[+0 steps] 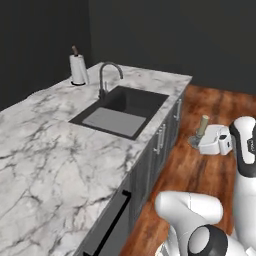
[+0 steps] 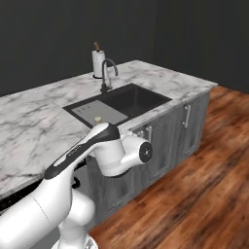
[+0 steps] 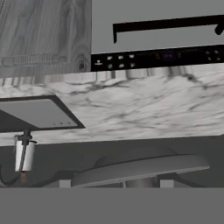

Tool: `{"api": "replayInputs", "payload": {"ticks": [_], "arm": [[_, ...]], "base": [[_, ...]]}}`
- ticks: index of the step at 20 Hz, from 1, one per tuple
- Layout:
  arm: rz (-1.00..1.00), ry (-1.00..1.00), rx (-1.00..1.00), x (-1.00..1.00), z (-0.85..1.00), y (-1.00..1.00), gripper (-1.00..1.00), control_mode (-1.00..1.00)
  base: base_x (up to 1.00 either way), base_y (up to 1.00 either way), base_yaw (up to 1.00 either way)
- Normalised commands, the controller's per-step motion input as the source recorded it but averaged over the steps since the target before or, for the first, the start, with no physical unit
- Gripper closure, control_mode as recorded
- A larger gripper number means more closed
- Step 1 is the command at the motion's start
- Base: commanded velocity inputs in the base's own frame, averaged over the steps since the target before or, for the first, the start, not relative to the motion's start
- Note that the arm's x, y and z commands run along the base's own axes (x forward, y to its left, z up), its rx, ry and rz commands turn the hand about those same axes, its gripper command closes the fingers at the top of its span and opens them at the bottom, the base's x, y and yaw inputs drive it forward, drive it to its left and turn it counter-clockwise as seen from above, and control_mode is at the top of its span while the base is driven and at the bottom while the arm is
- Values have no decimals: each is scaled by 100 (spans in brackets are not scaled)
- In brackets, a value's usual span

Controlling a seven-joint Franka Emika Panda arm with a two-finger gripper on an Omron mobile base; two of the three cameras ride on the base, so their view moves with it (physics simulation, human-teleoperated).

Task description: Pick the candle and candle from the dining table and place them in the open cabinet. Close the cabinet after placing the objects.

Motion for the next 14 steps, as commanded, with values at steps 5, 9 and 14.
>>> {"api": "replayInputs", "payload": {"ticks": [5,9,14], "arm": [[0,0,0,0,0,0,100,100],[0,0,0,0,0,0,100,100],[0,0,0,0,0,0,100,100]], "base": [[0,-39,-35],[0,-36,-37],[0,-44,-37]]}}
